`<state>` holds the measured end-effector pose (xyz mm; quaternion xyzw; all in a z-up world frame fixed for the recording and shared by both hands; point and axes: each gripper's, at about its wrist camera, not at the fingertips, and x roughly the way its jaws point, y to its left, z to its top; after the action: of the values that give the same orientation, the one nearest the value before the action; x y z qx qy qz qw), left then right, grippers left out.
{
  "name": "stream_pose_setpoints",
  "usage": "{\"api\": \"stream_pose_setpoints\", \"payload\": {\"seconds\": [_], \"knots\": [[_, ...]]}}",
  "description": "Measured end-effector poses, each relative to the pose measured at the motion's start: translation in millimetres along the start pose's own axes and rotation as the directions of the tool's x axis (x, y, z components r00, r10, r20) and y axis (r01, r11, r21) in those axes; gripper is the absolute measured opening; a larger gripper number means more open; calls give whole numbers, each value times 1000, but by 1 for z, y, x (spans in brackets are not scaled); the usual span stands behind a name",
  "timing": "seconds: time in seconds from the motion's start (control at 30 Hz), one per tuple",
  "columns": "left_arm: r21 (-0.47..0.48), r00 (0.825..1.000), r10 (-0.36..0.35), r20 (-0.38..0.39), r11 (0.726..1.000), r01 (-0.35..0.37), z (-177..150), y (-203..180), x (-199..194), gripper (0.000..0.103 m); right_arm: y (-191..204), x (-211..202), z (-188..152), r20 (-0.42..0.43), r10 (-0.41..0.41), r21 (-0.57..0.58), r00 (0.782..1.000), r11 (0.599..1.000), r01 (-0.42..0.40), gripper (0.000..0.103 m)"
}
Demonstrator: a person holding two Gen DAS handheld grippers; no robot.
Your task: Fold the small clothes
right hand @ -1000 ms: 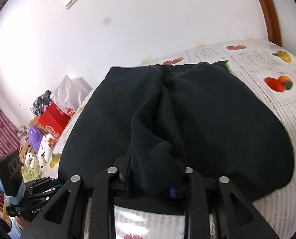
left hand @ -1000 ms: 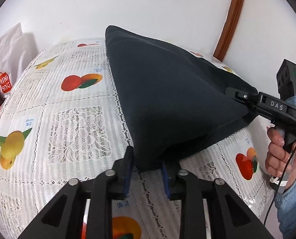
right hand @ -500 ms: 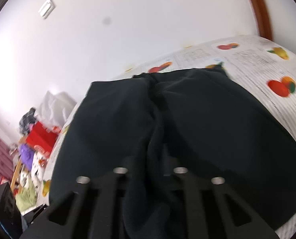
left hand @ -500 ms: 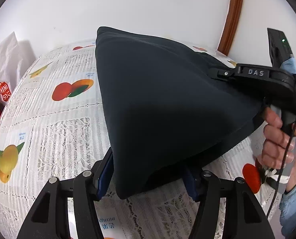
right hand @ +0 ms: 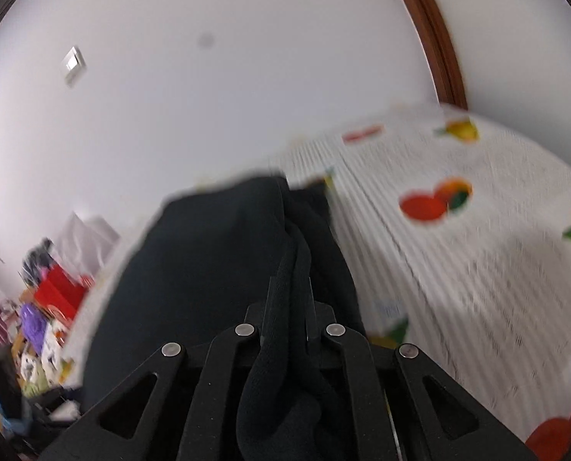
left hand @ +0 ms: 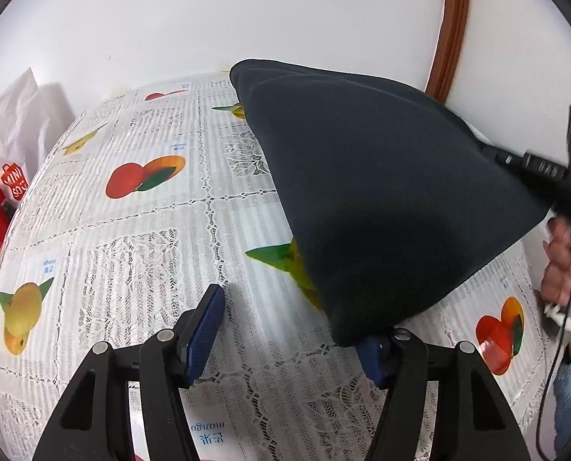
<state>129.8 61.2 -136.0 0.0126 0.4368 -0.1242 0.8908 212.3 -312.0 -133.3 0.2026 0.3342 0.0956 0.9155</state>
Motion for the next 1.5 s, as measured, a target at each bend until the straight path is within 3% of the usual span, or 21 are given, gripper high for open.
{"api": "stream_pose_setpoints", "payload": {"seconds": [0.13, 0.23, 0.27, 0.37, 0.5, 0.57, 0.63, 0.73, 0.77, 0.87, 0.93, 1.0, 1.1, 1.2, 1.33, 1.4, 1.5], "knots": [[52, 999, -21, 38, 998, 19, 2, -15, -7, 57, 1, 0, 2, 11, -5, 17, 1000, 1000, 5, 8], [92, 1000, 25, 19, 995, -26, 9, -33, 2, 60, 4, 5, 3, -14, -24, 14, 1000, 1000, 24, 9], [89, 999, 50, 6, 995, -50, 11, -35, 7, 60, 6, 6, 4, -26, -28, 11, 999, 1000, 29, 9], [59, 999, 39, 1, 998, -39, 13, -31, 10, 61, 5, 4, 9, -52, -36, -37, 998, 999, 34, 8], [20, 1000, 18, -6, 1000, -18, 10, -19, 9, 61, 0, -24, 15, 72, 48, -34, 996, 998, -45, 7], [7, 1000, 12, -7, 1000, -12, 9, -16, 11, 61, -2, -21, 10, 63, 10, -32, 998, 999, -8, 7], [13, 1000, 17, -5, 1000, -17, 8, -16, 11, 61, -7, -7, 4, 0, -22, -38, 1000, 999, 22, 8], [15, 1000, 1, -10, 1000, -1, 7, -12, 9, 61, -14, -9, 3, -35, -37, -24, 999, 999, 37, 18], [16, 1000, -5, -16, 1000, 5, 6, -11, 6, 61, -15, -12, 5, -38, -57, -26, 998, 998, 56, 23], [49, 1000, -22, -8, 999, 22, -7, -12, -15, 58, -8, -35, 11, -39, -158, -102, 987, 983, 153, 25], [72, 998, -62, 5, 996, 62, -12, -13, -32, 58, 7, -55, 13, 27, -199, -187, 980, 962, 200, 26], [67, 994, -103, 29, 993, 101, -10, -14, -46, 58, 21, -67, 12, 80, -182, -250, 980, 948, 196, 26], [48, 988, -129, 83, 991, 125, 4, -15, -57, 58, 28, -63, 0, 52, -98, -284, 994, 953, 109, 26], [29, 988, -116, 101, 993, 114, 22, -15, -49, 58, 17, -46, -19, 21, -187, -295, 982, 938, 185, 25], [13, 995, -90, 33, 996, 90, 30, -12, -14, 60, -5, -52, -31, -16, -206, -253, 978, 948, 195, 25], [22, 995, -99, -19, 995, 100, 23, -13, 1, 61, -7, -56, -26, -38, -193, -249, 981, 952, 177, 25], [47, 994, -102, -33, 994, 103, 22, -17, 2, 61, 0, -61, -12, -19, -166, -241, 986, 958, 156, 26]]}}
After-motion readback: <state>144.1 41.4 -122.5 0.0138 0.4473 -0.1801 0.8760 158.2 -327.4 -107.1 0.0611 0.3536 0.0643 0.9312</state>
